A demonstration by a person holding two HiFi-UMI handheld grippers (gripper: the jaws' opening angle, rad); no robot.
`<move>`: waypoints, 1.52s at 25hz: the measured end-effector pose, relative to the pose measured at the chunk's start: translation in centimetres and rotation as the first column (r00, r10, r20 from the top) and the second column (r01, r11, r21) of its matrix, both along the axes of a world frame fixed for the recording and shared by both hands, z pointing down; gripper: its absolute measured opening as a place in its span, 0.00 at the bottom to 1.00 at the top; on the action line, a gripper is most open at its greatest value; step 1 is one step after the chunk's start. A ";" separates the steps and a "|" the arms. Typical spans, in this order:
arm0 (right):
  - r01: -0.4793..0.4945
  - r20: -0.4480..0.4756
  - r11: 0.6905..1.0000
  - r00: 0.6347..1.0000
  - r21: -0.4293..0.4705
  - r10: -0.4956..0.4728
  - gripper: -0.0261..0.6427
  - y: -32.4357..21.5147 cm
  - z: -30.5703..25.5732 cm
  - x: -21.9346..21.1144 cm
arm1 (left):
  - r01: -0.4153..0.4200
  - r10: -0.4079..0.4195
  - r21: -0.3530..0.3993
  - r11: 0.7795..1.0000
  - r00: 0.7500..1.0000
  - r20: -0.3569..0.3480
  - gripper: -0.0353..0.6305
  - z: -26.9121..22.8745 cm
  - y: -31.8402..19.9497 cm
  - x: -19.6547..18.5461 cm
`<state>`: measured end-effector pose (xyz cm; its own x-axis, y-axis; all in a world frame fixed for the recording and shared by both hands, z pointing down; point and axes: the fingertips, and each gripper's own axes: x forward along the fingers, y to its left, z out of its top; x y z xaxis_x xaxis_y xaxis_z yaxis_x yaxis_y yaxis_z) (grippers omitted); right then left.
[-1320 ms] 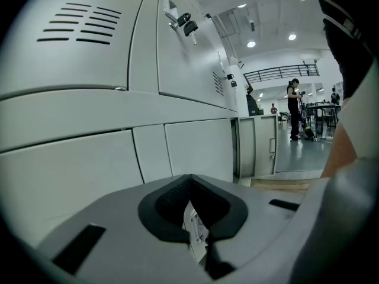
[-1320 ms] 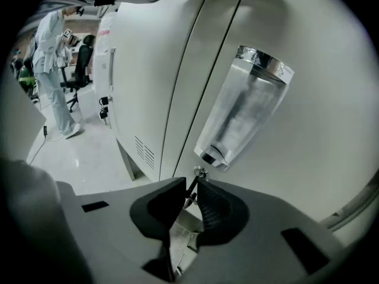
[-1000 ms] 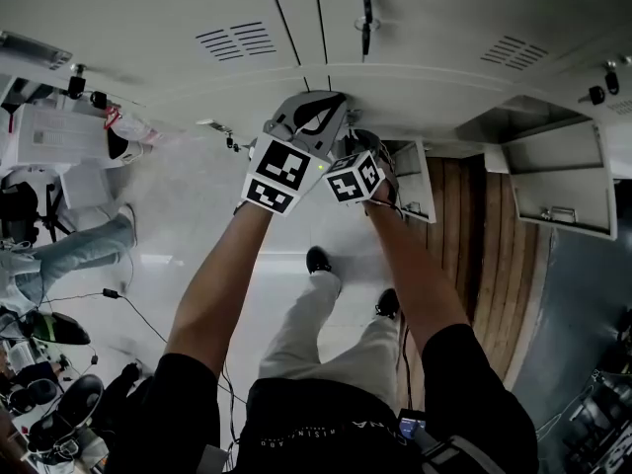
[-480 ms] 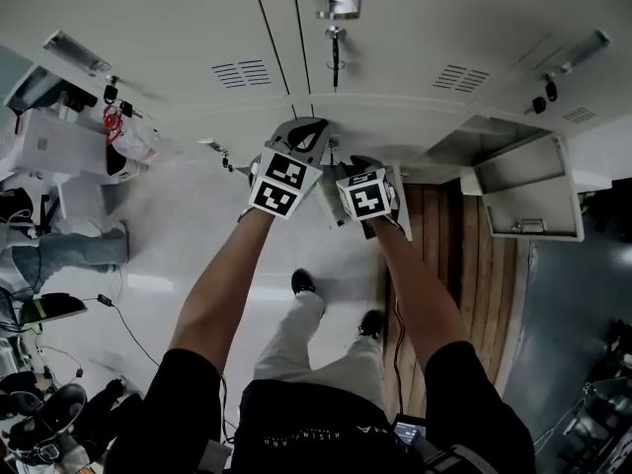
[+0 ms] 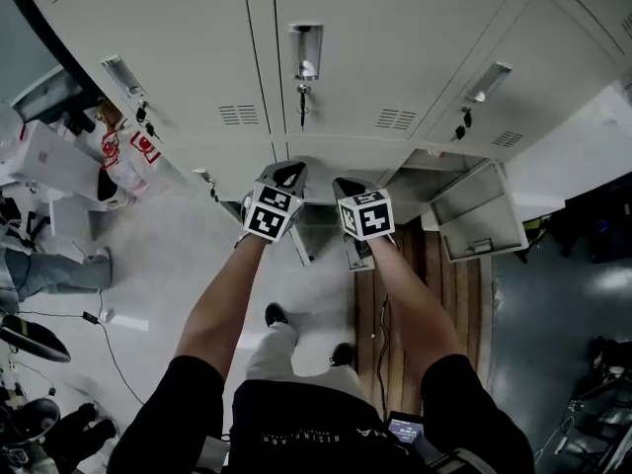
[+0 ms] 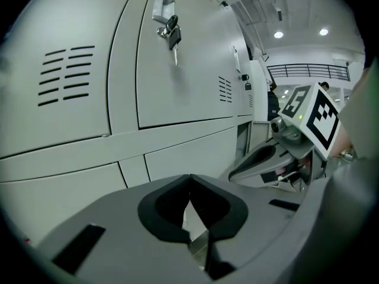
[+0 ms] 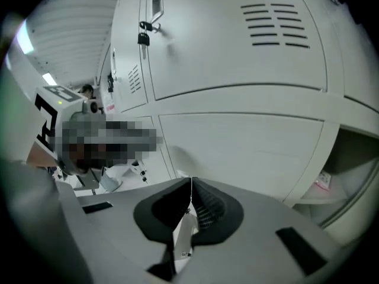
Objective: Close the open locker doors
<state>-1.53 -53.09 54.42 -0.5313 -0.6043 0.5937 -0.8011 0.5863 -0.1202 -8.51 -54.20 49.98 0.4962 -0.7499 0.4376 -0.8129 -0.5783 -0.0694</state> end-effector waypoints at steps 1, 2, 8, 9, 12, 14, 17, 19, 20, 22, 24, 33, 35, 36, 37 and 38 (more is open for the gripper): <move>0.004 -0.002 1.000 1.000 0.009 -0.004 0.09 0.2 -1.0 0.4 | 0.010 -0.010 -0.002 1.000 1.000 -0.007 0.08 -0.4 0.5 0.2; 0.009 -0.003 1.000 1.000 0.021 -0.009 0.09 0.3 -2.1 0.7 | 0.020 -0.020 -0.002 1.000 1.000 -0.015 0.08 -0.9 0.9 0.3; 0.030 0.034 0.998 0.999 0.058 -0.032 0.09 3.1 -7.0 2.0 | 0.046 -0.049 -0.048 0.998 0.997 -0.066 0.08 -2.7 5.6 1.5; 0.036 0.029 0.997 0.999 0.066 -0.038 0.09 3.8 -7.5 2.2 | 0.047 -0.051 -0.053 0.997 0.996 -0.071 0.08 -2.9 6.5 1.7; 0.048 0.017 0.995 0.999 0.085 -0.050 0.09 5.8 -8.8 3.1 | 0.048 -0.053 -0.061 0.997 0.996 -0.077 0.08 -3.6 8.8 2.3; 0.053 0.017 0.994 0.998 0.100 -0.055 0.09 7.1 -9.7 3.9 | 0.044 -0.049 -0.060 0.997 0.996 -0.077 0.08 -4.4 10.2 2.8; 0.055 0.031 0.991 0.998 0.119 -0.059 0.09 9.4 -11.0 5.6 | 0.046 -0.050 -0.042 0.998 0.995 -0.091 0.08 -6.0 12.7 3.7; 0.054 0.049 0.990 0.997 0.127 -0.060 0.09 11.4 -11.6 7.0 | 0.049 -0.051 -0.025 0.998 0.993 -0.102 0.08 -6.8 14.8 4.6; 0.052 0.059 0.990 0.996 0.131 -0.060 0.09 12.4 -11.9 7.8 | 0.051 -0.053 -0.017 0.999 0.993 -0.105 0.08 -7.2 15.9 5.1; 0.048 0.084 0.990 0.995 0.136 -0.060 0.09 14.6 -12.2 9.3 | 0.058 -0.058 -0.002 0.998 0.993 -0.105 0.08 -7.7 18.3 6.3; 0.048 0.110 0.989 0.992 0.140 -0.063 0.09 16.8 -12.5 10.6 | 0.066 -0.065 0.005 0.998 0.992 -0.104 0.08 -8.1 21.0 7.5; 0.054 0.131 0.980 0.988 0.192 -0.080 0.09 24.4 -14.4 13.2 | 0.036 -0.037 -0.009 0.999 0.996 -0.086 0.08 -7.1 31.3 10.9; 0.040 0.129 0.978 0.989 0.203 -0.068 0.09 26.0 -15.1 13.3 | 0.017 -0.017 -0.005 1.000 0.996 -0.082 0.08 -7.4 32.3 10.9; 0.037 0.124 0.977 0.990 0.209 -0.064 0.09 26.9 -15.4 13.2 | 0.008 -0.009 -0.003 1.000 0.997 -0.083 0.08 -7.4 33.0 10.8; 0.035 0.116 0.976 0.991 0.217 -0.061 0.09 27.6 -15.7 12.9 | -0.001 0.001 -0.001 1.000 0.996 -0.085 0.08 -7.5 33.8 10.6; 0.031 0.109 0.974 0.992 0.225 -0.057 0.09 28.3 -16.0 12.6 | -0.014 0.014 0.003 1.000 0.996 -0.085 0.08 -7.6 34.7 10.4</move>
<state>11.04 -24.79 38.41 -0.6169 -0.6887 0.3810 -0.7625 0.6429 -0.0724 1.85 -19.51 42.36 0.5418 -0.7437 0.3917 -0.8078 -0.5894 -0.0018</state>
